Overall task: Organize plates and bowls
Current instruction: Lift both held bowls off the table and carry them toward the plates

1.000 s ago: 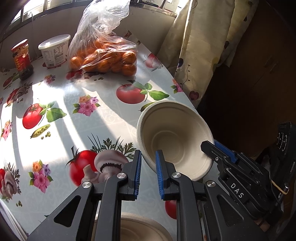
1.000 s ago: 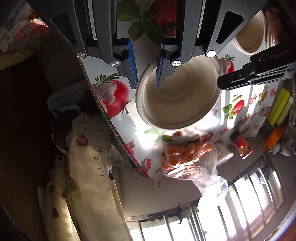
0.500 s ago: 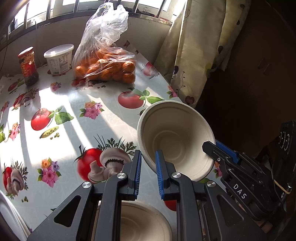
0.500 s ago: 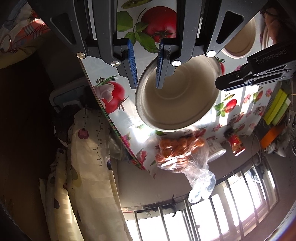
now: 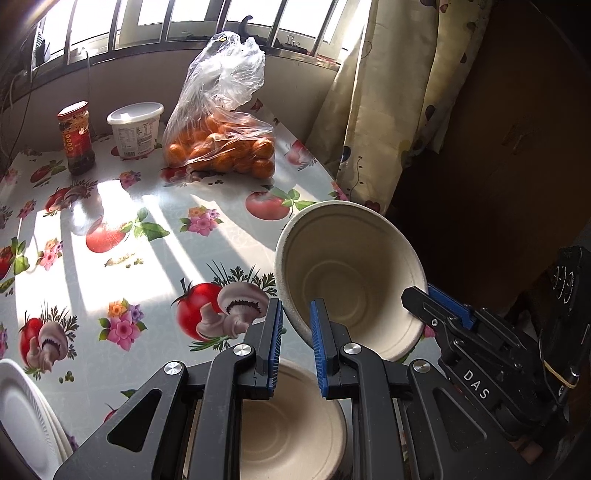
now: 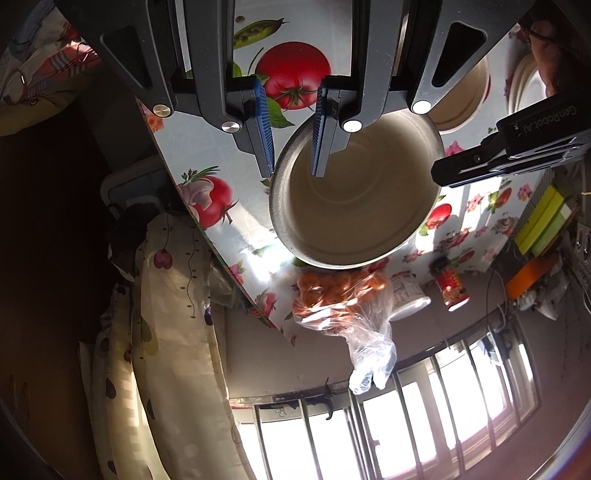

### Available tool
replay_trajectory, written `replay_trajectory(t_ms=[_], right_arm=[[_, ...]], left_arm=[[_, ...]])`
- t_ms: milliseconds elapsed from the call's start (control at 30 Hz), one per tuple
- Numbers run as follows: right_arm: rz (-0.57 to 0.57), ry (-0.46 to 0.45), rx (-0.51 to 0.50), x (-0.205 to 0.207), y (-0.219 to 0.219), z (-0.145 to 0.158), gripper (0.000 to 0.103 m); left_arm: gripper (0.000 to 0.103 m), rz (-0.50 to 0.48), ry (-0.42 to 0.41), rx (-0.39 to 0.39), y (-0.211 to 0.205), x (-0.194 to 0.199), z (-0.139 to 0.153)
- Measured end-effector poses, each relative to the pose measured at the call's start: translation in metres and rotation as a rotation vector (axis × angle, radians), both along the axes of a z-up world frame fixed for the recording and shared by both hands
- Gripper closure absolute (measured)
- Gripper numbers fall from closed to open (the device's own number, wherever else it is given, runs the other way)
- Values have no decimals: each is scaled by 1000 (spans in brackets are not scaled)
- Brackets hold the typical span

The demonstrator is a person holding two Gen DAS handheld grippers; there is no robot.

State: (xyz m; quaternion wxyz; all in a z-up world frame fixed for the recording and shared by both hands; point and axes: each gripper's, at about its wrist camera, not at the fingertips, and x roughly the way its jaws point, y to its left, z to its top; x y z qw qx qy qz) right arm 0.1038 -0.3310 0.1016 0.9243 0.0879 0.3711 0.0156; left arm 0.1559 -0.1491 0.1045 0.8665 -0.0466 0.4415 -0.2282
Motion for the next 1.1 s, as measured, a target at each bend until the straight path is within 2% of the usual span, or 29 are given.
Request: replay_trajectory(t_ms=[467, 1100], right_arm=[[27, -20, -6, -32, 30, 8, 83], [77, 11, -4, -62, 75, -8, 83]], left_arm=[[86, 16, -24, -24, 33, -35, 6], [87, 62, 2, -34, 79, -69, -13]])
